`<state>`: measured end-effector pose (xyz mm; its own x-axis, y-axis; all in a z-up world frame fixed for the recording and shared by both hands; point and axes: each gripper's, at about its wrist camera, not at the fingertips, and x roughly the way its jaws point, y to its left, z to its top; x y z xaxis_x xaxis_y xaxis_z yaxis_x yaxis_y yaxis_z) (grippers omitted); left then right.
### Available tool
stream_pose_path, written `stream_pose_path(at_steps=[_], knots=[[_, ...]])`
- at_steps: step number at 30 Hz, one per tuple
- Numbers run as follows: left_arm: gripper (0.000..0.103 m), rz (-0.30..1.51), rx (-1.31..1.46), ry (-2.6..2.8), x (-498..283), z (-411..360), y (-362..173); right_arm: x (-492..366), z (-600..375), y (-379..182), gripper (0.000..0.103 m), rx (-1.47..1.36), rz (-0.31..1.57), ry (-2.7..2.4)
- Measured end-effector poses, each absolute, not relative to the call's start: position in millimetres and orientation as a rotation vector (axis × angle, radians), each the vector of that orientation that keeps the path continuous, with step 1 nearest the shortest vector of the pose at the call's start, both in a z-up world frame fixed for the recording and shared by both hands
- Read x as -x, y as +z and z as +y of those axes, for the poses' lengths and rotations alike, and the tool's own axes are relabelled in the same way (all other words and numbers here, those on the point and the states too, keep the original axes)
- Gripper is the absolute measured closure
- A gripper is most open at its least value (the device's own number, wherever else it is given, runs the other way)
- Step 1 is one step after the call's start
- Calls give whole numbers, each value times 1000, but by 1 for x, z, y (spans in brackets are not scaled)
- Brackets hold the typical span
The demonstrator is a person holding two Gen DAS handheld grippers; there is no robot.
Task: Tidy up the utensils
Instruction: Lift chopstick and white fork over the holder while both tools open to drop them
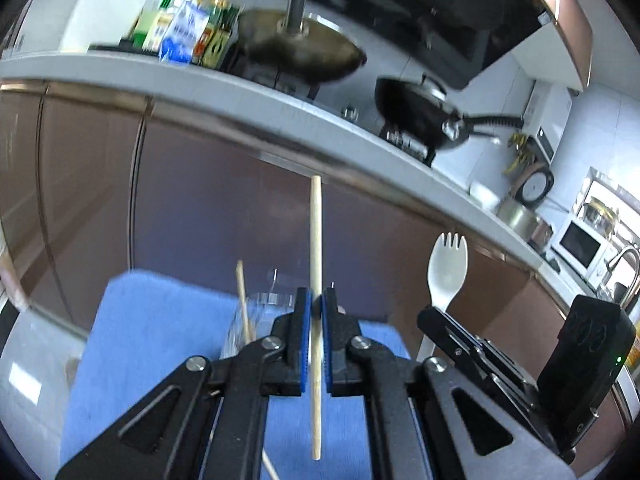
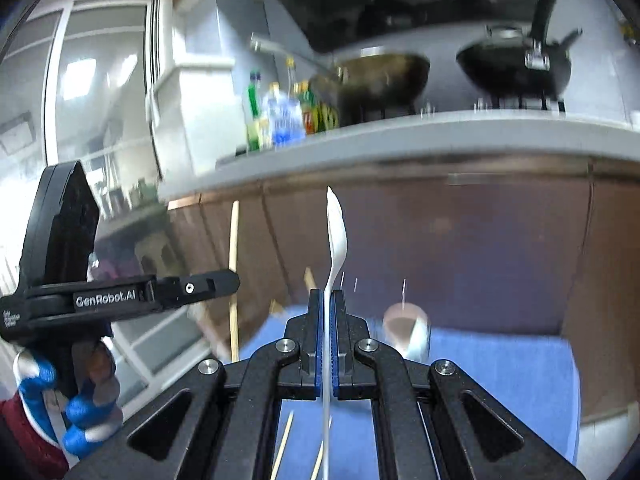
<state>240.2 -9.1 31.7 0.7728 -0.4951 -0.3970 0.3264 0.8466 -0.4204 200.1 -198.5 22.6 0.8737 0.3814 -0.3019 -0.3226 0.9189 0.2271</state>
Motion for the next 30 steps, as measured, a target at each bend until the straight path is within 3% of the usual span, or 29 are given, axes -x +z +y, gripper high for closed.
stream_pose_path(at_steps=[6, 13, 30], knots=[[98, 409, 318, -399, -283, -28, 46, -250, -207, 33, 100, -244, 229, 367], [98, 344, 264, -320, -318, -44, 21, -293, -199, 14, 100, -208, 152, 328], [96, 316, 179, -264, -318, -55, -40, -302, -199, -49, 96, -161, 191, 264]])
